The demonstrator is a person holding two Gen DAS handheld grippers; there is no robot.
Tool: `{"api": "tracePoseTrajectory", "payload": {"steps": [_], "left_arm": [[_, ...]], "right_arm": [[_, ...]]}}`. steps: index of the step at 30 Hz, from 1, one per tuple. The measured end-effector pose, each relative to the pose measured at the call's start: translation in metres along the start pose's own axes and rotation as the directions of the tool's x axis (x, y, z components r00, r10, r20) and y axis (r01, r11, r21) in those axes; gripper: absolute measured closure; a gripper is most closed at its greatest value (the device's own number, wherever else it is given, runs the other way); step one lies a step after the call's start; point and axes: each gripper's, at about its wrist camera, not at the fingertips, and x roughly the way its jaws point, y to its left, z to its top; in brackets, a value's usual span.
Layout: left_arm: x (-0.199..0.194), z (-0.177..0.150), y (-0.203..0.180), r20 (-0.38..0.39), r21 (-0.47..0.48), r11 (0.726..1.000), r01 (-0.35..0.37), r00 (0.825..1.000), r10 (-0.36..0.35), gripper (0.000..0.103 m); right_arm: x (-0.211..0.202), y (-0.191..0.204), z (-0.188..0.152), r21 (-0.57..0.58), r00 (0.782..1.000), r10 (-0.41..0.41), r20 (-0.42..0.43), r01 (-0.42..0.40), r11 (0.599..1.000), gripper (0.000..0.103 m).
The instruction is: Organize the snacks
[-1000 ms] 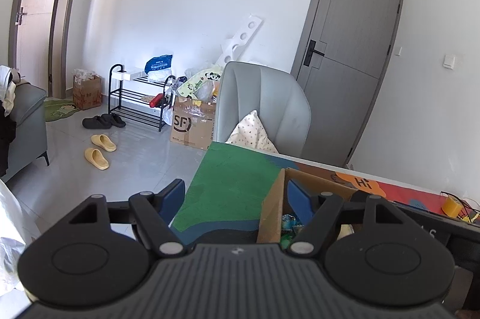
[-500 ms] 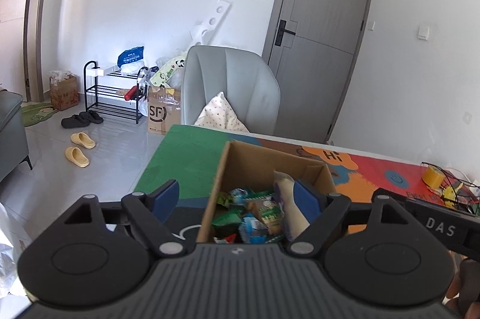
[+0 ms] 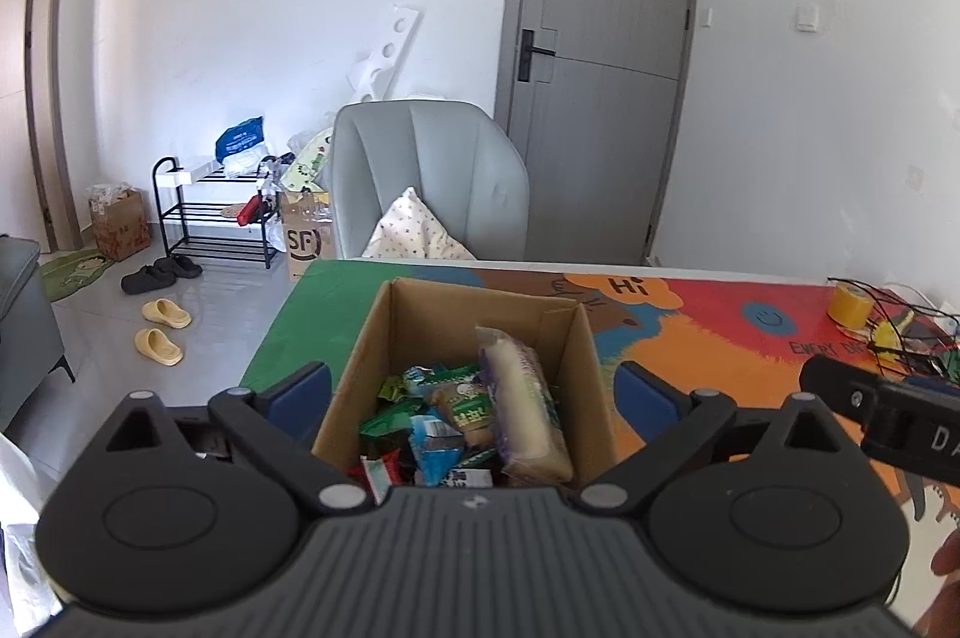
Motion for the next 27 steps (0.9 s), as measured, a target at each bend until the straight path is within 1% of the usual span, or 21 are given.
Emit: {"api": "tracePoseTrajectory", "payload": {"steps": [3, 7, 12, 19, 23, 27], "left_arm": [[-0.004, 0.002, -0.006, -0.013, 0.007, 1.0, -0.003, 1.0, 0.003, 0.001], [-0.013, 0.007, -0.012, -0.006, 0.024, 1.0, 0.0, 1.0, 0.0, 0.0], [-0.027, 0.015, -0.014, 0.004, 0.038, 0.999, 0.008, 1.0, -0.008, 0.0], [-0.047, 0.021, -0.015, 0.024, 0.059, 0.997, 0.045, 0.999, -0.047, 0.0], [-0.053, 0.024, -0.012, 0.01, 0.063, 0.996, 0.058, 0.998, -0.058, 0.0], [-0.062, 0.027, -0.01, 0.007, 0.08, 0.996, 0.028, 1.0, -0.029, 0.0]], "right_arm": [[-0.011, -0.005, 0.005, 0.01, 1.0, -0.013, 0.024, 0.013, 1.0, 0.0], [-0.02, -0.007, 0.011, 0.003, 0.999, -0.004, 0.036, 0.004, 1.0, 0.0], [-0.032, -0.013, 0.015, 0.008, 0.999, -0.019, 0.045, 0.019, 1.0, 0.0], [-0.055, -0.023, 0.023, 0.014, 0.995, -0.06, 0.076, 0.059, 0.998, 0.0], [-0.065, -0.026, 0.025, 0.001, 0.995, -0.077, 0.069, 0.077, 0.997, 0.0], [-0.078, -0.024, 0.027, -0.026, 0.993, -0.093, 0.072, 0.095, 0.995, 0.0]]}}
